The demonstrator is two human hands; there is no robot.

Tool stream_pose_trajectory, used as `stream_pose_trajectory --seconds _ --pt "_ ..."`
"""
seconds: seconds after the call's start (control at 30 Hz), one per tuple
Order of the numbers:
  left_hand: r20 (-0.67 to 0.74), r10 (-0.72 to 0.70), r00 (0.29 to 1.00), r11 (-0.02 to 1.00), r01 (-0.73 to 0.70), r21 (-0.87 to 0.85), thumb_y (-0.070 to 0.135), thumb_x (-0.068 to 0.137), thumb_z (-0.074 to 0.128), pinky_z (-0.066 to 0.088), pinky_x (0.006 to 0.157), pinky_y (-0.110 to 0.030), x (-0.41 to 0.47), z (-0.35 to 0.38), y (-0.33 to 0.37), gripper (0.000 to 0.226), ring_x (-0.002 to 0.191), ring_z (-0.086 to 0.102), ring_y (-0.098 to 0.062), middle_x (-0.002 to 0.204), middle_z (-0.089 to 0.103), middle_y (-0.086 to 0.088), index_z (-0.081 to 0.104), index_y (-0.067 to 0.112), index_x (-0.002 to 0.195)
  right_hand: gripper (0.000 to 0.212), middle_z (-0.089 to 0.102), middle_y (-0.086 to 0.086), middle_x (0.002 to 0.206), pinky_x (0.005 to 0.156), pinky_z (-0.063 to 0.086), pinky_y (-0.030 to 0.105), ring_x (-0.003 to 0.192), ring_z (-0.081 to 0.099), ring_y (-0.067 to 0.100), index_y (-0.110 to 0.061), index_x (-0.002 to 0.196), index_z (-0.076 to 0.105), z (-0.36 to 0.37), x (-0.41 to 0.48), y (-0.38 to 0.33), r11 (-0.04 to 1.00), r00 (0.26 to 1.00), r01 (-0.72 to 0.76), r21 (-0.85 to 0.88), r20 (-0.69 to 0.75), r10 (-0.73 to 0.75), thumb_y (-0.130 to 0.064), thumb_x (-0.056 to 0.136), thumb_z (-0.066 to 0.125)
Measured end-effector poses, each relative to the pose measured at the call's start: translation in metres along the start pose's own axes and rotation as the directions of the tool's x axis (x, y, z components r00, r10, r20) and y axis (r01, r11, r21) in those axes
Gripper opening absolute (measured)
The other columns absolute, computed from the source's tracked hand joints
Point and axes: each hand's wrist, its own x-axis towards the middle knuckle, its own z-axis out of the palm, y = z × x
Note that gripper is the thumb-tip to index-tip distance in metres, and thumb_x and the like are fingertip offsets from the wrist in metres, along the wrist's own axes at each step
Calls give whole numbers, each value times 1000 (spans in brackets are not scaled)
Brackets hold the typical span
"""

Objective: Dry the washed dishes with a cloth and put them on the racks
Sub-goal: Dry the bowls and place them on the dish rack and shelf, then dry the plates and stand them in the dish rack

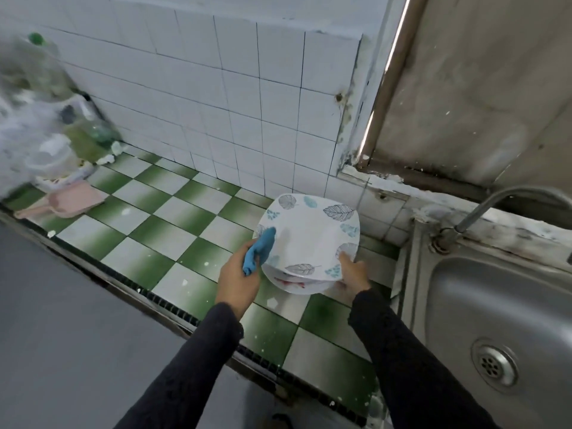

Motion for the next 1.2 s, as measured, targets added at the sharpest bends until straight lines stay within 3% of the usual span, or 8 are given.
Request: stream_pose_trajectory --seconds 0.23,0.37,0.5,0.57,0.63,0.8,0.97,1.2 --pt "148 58 987 996 -47 -78 3 98 48 42 76 0 58 -10 -5 37 98 56 13 111 61 17 57 30 122 18 67 16 119 93 56 54 101 69 33 -8 113 53 14 7 -6 1000 997 14 -19 -76 -15 -21 101 58" --pt "239 99 966 992 -76 -102 8 100 50 42 72 1 86 -19 -9 30 99 57 0 111 61 9 55 27 122 19 70 16 114 92 57 53 99 70 34 -11 114 57 17 0 -4 996 989 27 -79 -140 -37 -25 103 53" --pt "268 171 948 984 -153 -89 6 100 49 43 70 0 111 -28 -11 26 90 57 1 102 61 8 54 24 118 16 70 15 101 77 57 36 86 68 28 -9 107 62 16 -7 -6 986 956 74 -151 -271 -113 -19 103 51" --pt "267 223 938 975 -213 -63 7 100 51 41 67 0 123 -33 -14 23 83 57 1 95 61 10 54 23 115 14 70 19 105 84 57 43 92 68 33 -11 99 63 15 -5 -5 981 936 107 -164 -316 -155 -15 101 50" --pt "279 252 927 968 -246 -57 7 100 51 39 67 2 132 -37 -19 20 82 56 4 91 57 17 54 22 113 14 70 18 106 90 56 48 95 68 34 -13 99 65 15 -6 -3 988 922 120 -101 -359 -148 -15 100 51" --pt "356 269 895 962 -265 -61 5 99 52 41 69 -1 147 -46 -28 26 79 55 0 91 58 6 56 18 120 10 70 6 98 68 57 35 83 68 25 -20 99 61 33 -44 -15 970 890 167 178 -451 -71 -16 104 53" --pt "414 268 870 963 -257 -84 9 100 50 40 72 -2 154 -53 -32 29 89 55 -8 106 58 2 54 14 129 12 72 12 113 88 57 60 99 71 36 -24 102 63 45 -56 -12 916 878 232 328 -477 -52 -18 104 52" --pt "388 243 889 970 -233 -74 10 101 50 44 81 -15 155 -61 -38 29 95 56 -15 109 59 0 55 10 129 11 69 9 114 93 56 50 102 68 30 -27 103 60 41 -74 -17 897 803 322 303 -588 -90 -23 105 50"
